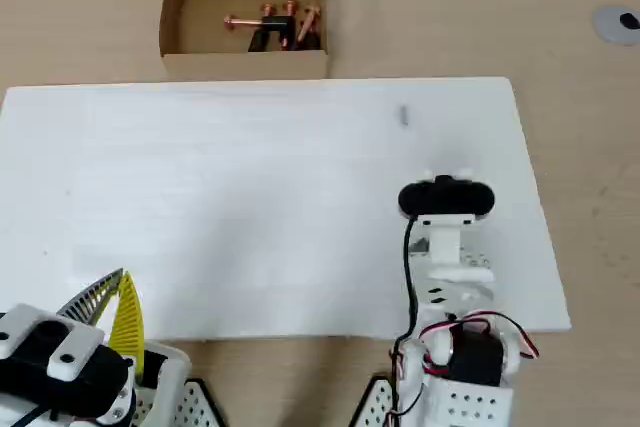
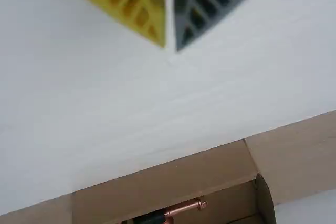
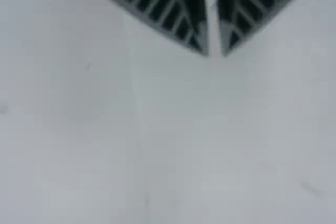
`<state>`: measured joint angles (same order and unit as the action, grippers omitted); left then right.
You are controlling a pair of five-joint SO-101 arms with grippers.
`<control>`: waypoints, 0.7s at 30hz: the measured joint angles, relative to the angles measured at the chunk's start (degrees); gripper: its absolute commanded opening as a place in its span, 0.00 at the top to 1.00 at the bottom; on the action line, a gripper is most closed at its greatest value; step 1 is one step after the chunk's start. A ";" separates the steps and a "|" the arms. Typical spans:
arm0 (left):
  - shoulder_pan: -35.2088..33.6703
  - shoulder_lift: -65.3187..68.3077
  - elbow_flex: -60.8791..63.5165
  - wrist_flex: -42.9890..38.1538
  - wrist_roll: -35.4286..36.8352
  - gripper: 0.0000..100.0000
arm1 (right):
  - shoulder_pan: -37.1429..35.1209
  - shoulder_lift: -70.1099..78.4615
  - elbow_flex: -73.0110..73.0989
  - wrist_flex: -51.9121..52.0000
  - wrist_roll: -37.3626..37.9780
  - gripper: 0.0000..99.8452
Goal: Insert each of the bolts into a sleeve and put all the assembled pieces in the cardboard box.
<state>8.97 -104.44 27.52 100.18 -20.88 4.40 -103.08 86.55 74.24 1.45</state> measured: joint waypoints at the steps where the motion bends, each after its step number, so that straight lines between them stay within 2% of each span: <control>1: 0.00 0.00 0.00 0.00 0.00 0.99 | 0.00 0.00 0.97 0.00 0.00 0.99; 21: 0.00 0.00 0.00 0.00 0.00 0.99 | 0.26 -0.09 6.59 -1.05 0.00 0.99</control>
<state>8.97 -104.44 27.52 100.18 -20.88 4.66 -103.16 93.14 73.19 1.45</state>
